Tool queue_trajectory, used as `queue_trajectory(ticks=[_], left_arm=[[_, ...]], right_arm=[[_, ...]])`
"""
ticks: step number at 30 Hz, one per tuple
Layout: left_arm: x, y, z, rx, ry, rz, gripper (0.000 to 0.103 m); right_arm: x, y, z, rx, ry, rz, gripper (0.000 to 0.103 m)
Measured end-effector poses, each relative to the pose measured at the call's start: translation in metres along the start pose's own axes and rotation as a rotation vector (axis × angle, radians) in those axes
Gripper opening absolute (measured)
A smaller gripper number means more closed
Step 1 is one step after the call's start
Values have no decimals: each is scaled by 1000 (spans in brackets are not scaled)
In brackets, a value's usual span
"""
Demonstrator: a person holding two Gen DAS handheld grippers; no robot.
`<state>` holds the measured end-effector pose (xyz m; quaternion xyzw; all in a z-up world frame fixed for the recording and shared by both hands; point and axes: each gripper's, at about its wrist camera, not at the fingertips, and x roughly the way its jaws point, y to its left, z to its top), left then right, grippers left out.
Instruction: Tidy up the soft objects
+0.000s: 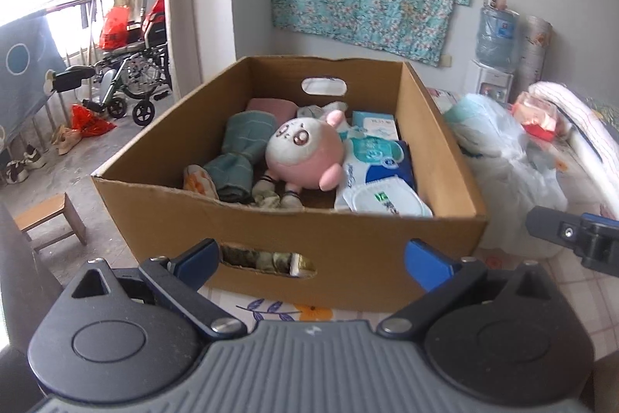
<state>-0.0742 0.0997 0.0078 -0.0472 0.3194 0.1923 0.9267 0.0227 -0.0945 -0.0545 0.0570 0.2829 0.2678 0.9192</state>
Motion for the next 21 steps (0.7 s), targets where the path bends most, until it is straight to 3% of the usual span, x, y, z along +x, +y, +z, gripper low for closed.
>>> queue_trajectory(ticks=[7, 21], left_arm=[[-1, 1, 10, -28, 21, -27, 103], [5, -1, 9, -66, 84, -16, 103]], right_arm=[[-4, 9, 18, -9, -11, 14, 89], [-3, 14, 17, 10, 58, 26, 91]])
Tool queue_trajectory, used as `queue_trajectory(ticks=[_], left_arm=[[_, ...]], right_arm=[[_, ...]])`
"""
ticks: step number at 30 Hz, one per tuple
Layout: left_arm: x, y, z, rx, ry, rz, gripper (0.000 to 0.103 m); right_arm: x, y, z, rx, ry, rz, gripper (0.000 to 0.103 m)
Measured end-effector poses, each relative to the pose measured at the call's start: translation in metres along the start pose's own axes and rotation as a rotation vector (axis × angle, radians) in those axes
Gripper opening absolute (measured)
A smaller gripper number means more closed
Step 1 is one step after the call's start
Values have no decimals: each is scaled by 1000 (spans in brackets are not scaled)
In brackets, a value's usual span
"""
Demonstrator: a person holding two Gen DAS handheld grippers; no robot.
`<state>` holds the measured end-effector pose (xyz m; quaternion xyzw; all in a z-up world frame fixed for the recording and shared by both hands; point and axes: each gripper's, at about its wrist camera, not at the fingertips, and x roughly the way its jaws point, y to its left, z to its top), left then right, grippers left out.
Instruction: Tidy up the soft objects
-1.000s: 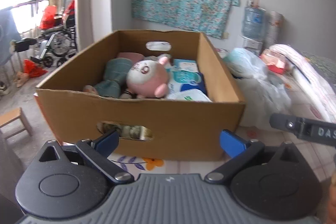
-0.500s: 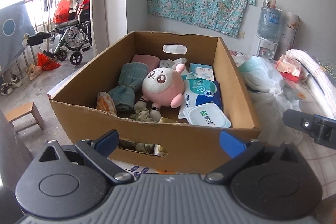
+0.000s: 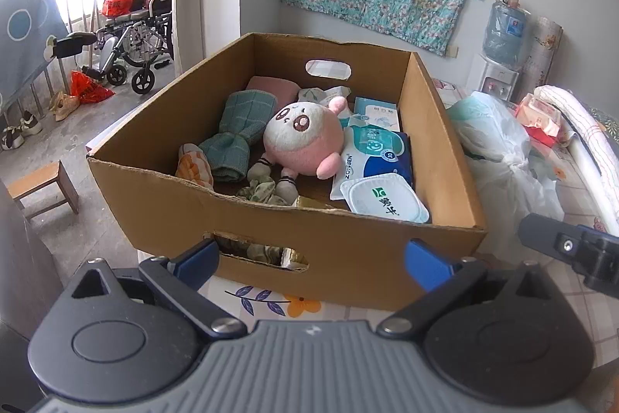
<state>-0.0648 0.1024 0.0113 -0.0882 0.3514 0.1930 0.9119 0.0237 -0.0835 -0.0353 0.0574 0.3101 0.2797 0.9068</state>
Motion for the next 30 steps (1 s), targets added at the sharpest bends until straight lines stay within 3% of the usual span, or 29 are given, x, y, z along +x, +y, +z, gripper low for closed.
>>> queue_trajectory(ticks=[9, 18, 30], left_arm=[[-1, -10, 7, 33, 3, 20, 103], [-2, -9, 8, 37, -3, 31, 103], [-4, -4, 6, 29, 2, 50, 103]], right_arm=[[2, 12, 7, -46, 17, 43, 94], [13, 9, 3, -71, 55, -34, 94], [16, 14, 2, -89, 69, -34, 94]])
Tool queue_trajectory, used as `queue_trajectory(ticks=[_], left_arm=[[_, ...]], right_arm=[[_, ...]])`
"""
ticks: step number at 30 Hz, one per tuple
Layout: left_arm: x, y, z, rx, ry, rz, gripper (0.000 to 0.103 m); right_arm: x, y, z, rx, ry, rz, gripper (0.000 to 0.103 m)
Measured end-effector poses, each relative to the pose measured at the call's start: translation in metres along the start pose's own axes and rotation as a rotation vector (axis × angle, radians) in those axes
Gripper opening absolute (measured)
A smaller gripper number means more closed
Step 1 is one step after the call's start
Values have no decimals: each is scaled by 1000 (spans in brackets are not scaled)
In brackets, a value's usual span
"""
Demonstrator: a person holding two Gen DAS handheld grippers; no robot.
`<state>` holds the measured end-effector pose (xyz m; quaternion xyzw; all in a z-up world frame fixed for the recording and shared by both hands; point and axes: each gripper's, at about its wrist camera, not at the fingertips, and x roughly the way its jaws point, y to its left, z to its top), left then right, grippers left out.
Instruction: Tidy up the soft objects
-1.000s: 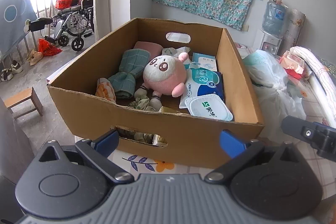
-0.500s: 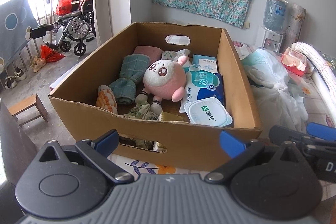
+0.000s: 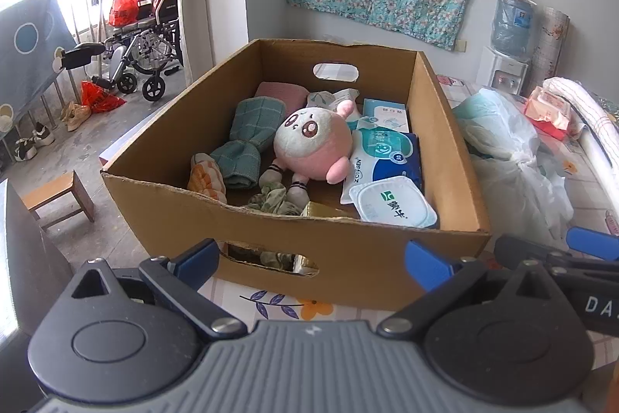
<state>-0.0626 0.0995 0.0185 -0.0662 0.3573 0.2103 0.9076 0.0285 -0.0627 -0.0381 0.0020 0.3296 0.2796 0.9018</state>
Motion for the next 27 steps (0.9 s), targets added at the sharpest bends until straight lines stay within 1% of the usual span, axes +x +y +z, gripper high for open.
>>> queue_trajectory(ticks=[27], left_arm=[[3, 7, -2, -14, 29, -2, 103]], right_arm=[[6, 3, 2, -18, 22, -2, 94]])
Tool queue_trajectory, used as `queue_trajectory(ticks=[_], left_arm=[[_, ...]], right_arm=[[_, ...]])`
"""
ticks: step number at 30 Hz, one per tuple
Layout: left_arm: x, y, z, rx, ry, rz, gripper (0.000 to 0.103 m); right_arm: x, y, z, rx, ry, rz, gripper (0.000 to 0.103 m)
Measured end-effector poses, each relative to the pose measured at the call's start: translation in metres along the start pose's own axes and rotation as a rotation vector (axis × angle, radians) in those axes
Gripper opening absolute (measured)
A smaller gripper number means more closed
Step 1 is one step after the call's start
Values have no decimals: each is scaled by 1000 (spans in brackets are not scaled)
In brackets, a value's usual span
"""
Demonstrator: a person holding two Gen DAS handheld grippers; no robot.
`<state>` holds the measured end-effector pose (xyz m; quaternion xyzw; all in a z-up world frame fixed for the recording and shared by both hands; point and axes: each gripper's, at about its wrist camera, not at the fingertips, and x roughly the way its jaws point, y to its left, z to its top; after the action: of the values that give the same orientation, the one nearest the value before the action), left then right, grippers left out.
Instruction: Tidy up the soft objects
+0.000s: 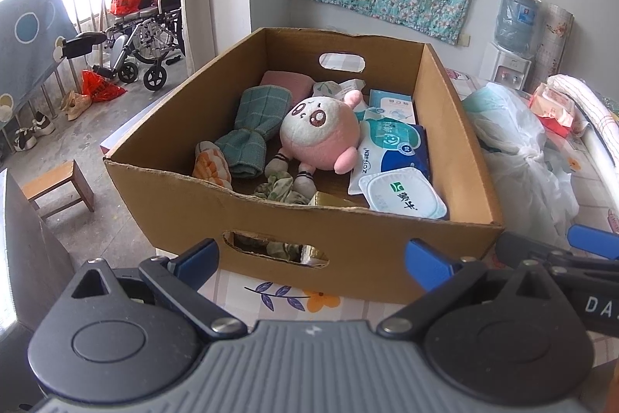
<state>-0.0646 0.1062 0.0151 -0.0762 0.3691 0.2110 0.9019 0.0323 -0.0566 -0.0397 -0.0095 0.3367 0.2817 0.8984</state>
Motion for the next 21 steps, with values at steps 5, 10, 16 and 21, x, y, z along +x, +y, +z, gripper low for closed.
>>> queue_trajectory(ticks=[5, 10, 16, 21], left_arm=[[1, 1, 0, -2, 2, 1, 103], [1, 1, 0, -2, 3, 0, 103], [1, 2, -1, -5, 5, 1, 103], [1, 2, 0, -4, 5, 1, 103]], right_arm=[[1, 1, 1, -5, 4, 2, 94], [1, 1, 1, -6, 5, 2, 94], [2, 1, 1, -6, 8, 3, 94], [3, 1, 1, -6, 8, 4, 94]])
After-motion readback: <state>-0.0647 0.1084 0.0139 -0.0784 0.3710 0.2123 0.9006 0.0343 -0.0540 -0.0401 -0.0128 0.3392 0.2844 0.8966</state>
